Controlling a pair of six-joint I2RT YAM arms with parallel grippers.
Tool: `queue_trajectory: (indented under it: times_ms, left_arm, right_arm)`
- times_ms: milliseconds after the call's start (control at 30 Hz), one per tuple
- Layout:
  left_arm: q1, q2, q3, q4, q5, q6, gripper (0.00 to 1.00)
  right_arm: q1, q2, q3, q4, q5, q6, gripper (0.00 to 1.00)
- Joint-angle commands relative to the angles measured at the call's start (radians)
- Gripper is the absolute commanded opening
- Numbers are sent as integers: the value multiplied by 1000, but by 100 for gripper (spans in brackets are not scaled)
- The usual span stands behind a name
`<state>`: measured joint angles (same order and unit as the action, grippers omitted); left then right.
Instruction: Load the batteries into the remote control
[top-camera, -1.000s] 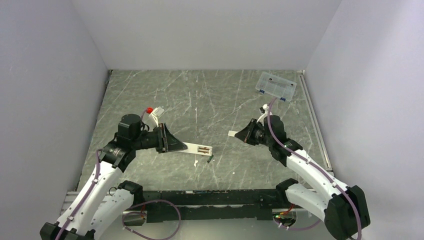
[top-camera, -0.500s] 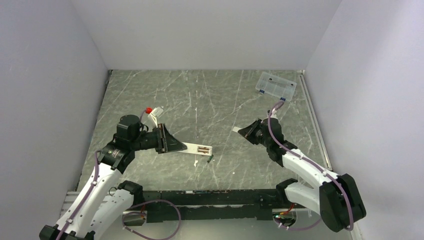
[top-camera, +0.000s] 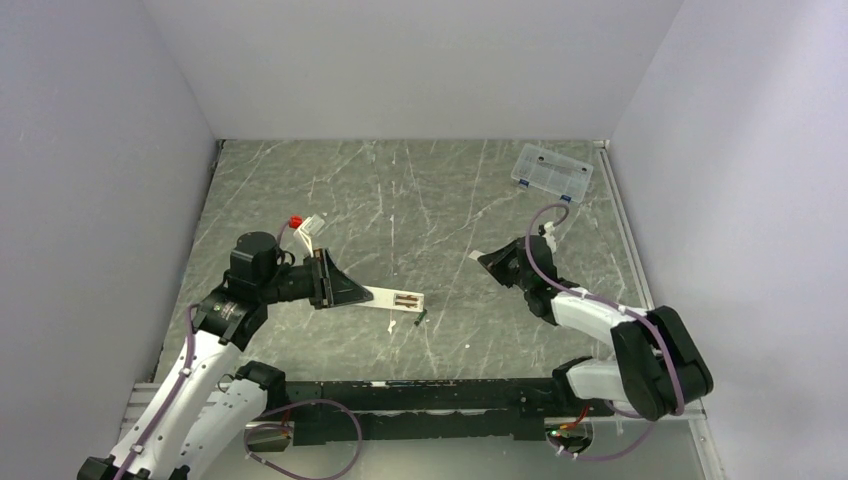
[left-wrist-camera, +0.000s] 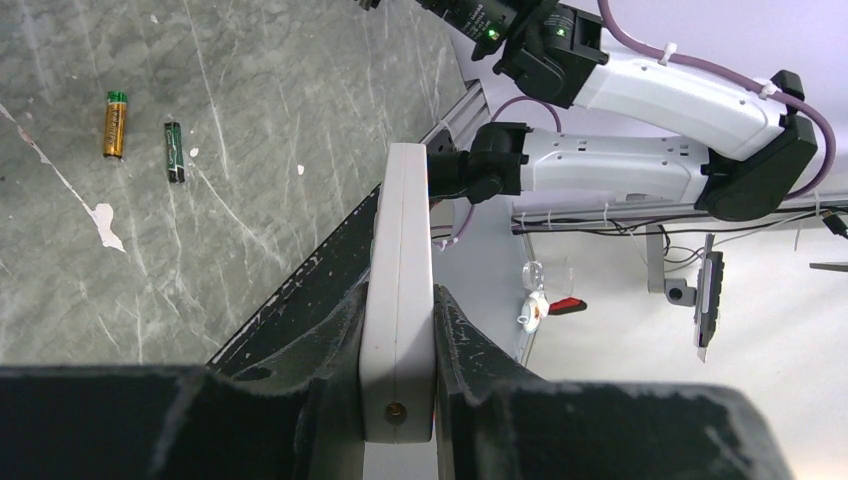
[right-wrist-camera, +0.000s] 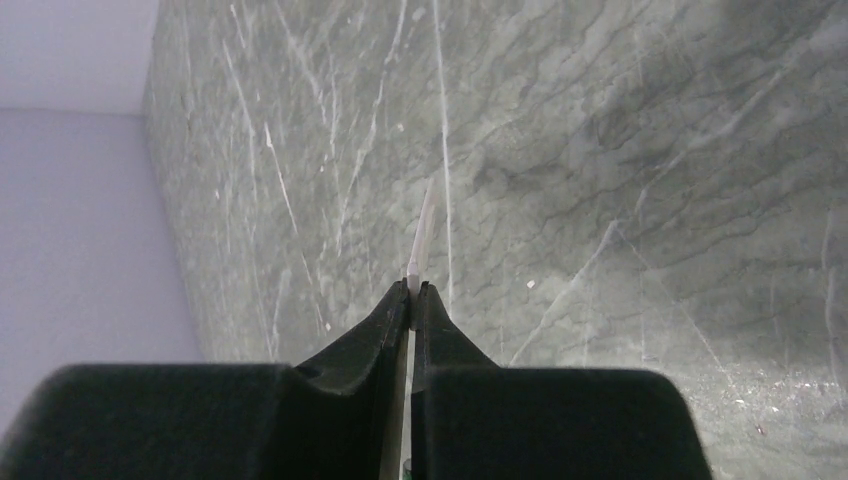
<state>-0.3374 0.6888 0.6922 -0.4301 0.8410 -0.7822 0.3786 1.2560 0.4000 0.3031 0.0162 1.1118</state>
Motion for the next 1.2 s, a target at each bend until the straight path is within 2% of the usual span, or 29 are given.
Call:
queue_trajectory:
  times_ms: [0, 367, 600, 733, 833, 1167]
  left_arm:
    - [-3, -16, 32, 21, 28, 6, 0]
    - [-3, -13, 24, 37, 35, 0, 0]
    - [-3, -9, 27, 28, 34, 6, 0]
    - [-3, -8, 26, 27, 35, 6, 0]
    - [-3, -4, 26, 24, 37, 8, 0]
    - [-3, 1, 21, 29, 36, 5, 0]
  right_arm:
    - [-4, 42, 10, 112, 42, 46, 0]
    - [-5, 145, 23, 160, 53, 73, 0]
    - [-6, 195, 19, 194, 37, 79, 10]
    - [-6, 205, 13, 205, 26, 73, 23]
    - [-6, 203, 10, 208, 23, 71, 29]
    - [-7, 168, 12, 172, 8, 58, 36]
